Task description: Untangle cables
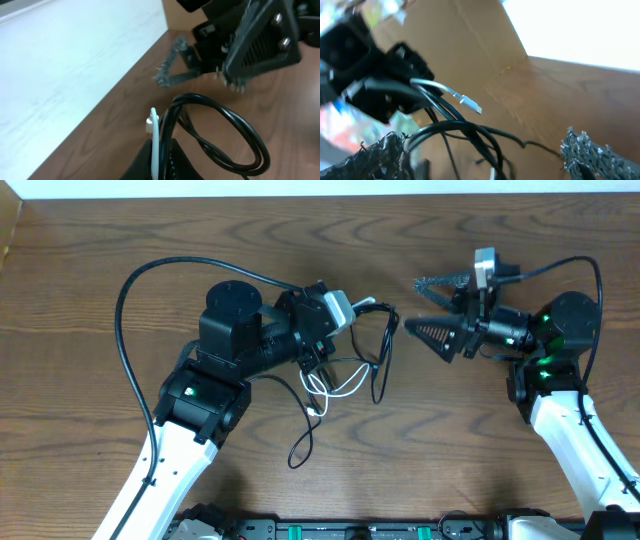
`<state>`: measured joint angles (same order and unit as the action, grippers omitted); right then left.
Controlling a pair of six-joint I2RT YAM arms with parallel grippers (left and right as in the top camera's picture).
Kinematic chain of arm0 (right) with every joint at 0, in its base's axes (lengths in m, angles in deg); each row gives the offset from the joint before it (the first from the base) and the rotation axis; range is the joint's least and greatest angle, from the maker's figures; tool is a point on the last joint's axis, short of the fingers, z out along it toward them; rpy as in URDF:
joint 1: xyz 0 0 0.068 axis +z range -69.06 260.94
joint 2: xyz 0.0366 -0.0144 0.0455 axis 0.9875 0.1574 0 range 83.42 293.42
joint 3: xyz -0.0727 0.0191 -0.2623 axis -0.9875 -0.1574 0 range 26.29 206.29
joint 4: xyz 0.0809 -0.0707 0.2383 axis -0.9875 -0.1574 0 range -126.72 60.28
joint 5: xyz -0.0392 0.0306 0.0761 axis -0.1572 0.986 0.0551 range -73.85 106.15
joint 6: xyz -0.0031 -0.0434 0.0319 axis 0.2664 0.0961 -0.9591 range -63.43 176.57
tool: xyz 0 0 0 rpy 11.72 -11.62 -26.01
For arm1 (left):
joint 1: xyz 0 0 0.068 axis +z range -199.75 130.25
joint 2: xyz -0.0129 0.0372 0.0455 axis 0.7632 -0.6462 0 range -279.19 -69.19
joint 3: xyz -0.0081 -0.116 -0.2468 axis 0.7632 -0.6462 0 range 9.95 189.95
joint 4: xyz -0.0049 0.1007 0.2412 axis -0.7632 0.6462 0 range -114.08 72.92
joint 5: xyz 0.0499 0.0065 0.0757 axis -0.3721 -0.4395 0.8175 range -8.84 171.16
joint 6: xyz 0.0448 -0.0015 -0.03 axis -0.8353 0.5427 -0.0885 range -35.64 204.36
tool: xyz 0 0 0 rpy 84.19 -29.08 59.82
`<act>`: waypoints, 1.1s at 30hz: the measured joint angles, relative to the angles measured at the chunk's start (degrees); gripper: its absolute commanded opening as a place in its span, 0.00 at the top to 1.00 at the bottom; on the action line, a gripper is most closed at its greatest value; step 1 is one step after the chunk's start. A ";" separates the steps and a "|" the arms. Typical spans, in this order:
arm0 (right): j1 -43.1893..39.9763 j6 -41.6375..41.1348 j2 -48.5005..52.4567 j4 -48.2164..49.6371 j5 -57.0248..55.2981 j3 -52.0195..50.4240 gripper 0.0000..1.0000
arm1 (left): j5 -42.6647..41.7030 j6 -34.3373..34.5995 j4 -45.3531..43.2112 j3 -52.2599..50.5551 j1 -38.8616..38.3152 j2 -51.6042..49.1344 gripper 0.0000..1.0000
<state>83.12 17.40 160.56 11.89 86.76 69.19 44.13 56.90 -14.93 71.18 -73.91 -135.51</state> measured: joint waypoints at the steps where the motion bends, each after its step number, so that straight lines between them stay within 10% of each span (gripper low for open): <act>1: 0.00 -2.49 0.00 0.02 -0.55 0.00 0.01 | 0.92 -0.20 0.02 0.00 0.02 0.00 0.92; 14: 5.55 -27.21 0.00 0.68 -6.54 0.00 0.01 | 5.92 -5.01 -4.90 0.00 0.00 -0.24 0.92; 33: 8.68 -34.77 0.00 3.23 -11.54 0.00 0.08 | 7.89 -8.94 -8.11 0.00 0.00 -2.69 0.92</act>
<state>91.79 -17.38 160.56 15.12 75.22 69.19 52.02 47.96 -23.04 71.18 -73.91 -138.20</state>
